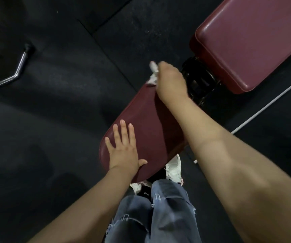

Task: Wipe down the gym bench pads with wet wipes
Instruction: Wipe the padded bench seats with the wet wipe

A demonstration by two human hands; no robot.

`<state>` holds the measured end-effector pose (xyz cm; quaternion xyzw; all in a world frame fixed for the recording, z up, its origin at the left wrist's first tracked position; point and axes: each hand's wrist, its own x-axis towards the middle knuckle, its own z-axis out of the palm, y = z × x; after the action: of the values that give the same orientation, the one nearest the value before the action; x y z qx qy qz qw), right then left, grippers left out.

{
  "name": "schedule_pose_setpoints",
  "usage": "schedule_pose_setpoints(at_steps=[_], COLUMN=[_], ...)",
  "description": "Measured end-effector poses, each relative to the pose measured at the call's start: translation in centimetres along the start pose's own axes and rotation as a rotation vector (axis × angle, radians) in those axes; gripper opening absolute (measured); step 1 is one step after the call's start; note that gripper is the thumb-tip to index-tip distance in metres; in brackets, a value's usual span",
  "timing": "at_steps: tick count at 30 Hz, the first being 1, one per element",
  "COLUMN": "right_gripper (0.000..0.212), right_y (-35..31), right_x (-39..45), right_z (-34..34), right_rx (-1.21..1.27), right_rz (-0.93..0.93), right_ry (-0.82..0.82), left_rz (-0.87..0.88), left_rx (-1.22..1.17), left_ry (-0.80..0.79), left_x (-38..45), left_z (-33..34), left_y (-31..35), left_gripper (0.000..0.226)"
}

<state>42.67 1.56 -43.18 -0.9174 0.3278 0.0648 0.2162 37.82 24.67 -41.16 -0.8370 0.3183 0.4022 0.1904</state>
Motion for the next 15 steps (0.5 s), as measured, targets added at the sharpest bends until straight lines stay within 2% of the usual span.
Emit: schedule_pose_setpoints(at_steps=[3,8,12,15], right_gripper=[0.021,0.014,0.016,0.018], right_y=[5.2,10.2,10.1,10.2], right_x=[-5.2,-13.4,-16.0,-17.6], right_z=[-0.8,-1.3,-0.5,-0.3], right_rx=[0.154,0.109,0.214,0.242], right_rz=[0.227,0.204,0.388,0.416], right_ry=[0.069,0.037,0.087,0.044], left_rz=[0.003,0.003,-0.008,0.010], left_rx=[0.001,0.012,0.015,0.024], left_ry=[0.002,0.042,0.043,0.038], left_x=[-0.1,-0.3,-0.8,-1.2], left_z=[0.0,0.1,-0.4,-1.3], left_y=[0.0,-0.1,0.1,0.2], left_gripper=[0.139,0.138,0.138,0.131])
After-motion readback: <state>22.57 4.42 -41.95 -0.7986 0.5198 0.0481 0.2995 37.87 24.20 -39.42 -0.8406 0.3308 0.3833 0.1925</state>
